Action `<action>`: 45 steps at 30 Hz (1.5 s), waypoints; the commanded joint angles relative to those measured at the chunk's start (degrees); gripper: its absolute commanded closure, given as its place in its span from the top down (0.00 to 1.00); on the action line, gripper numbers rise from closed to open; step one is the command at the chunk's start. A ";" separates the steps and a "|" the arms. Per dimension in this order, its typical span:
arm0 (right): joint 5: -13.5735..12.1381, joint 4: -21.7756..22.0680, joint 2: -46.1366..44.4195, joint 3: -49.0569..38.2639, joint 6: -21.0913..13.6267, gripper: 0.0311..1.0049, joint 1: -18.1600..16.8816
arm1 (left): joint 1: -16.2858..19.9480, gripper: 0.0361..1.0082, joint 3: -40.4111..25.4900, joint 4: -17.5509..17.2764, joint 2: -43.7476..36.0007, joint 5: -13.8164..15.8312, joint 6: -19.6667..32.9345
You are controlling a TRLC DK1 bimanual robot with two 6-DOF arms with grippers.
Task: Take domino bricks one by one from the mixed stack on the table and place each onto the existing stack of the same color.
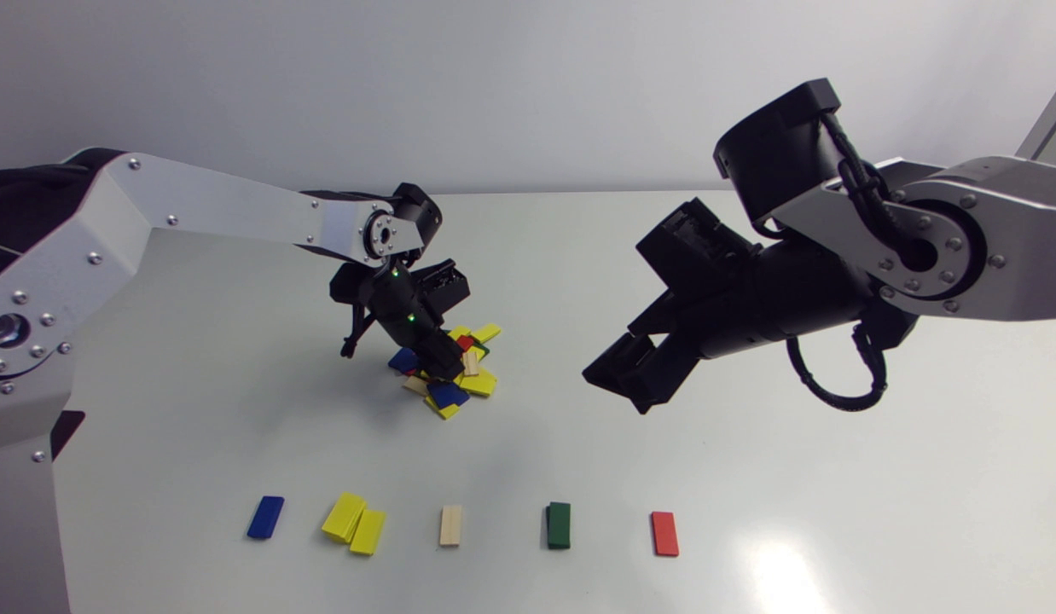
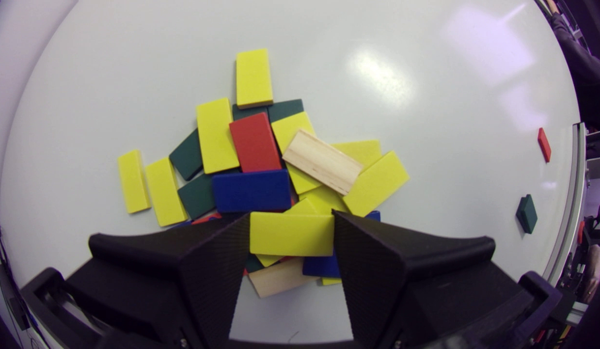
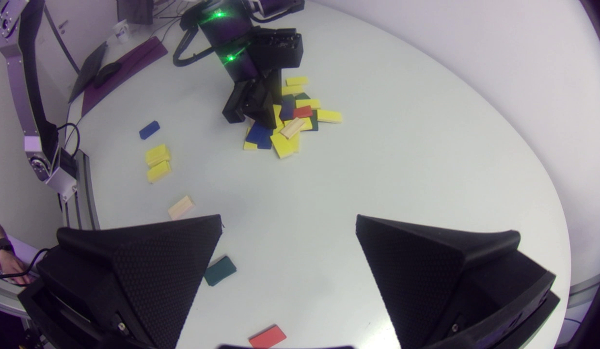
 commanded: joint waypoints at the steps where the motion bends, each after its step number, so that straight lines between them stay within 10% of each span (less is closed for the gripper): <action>1: 0.56 0.01 0.42 -0.14 1.67 0.96 0.49 | 0.30 0.34 -0.89 -1.05 -3.21 0.31 1.44; 11: 0.56 0.10 -0.46 -1.11 1.31 0.96 0.05 | 0.04 0.34 -3.61 -3.69 -9.10 0.31 4.52; 28: 0.48 0.28 -0.72 -1.90 0.79 0.96 0.22 | -5.50 0.34 -40.44 1.76 -33.27 -0.48 32.82; 45: 0.30 0.19 -3.01 -3.22 -0.27 0.96 -0.65 | -8.05 0.34 -42.20 -4.39 -35.20 -0.39 38.71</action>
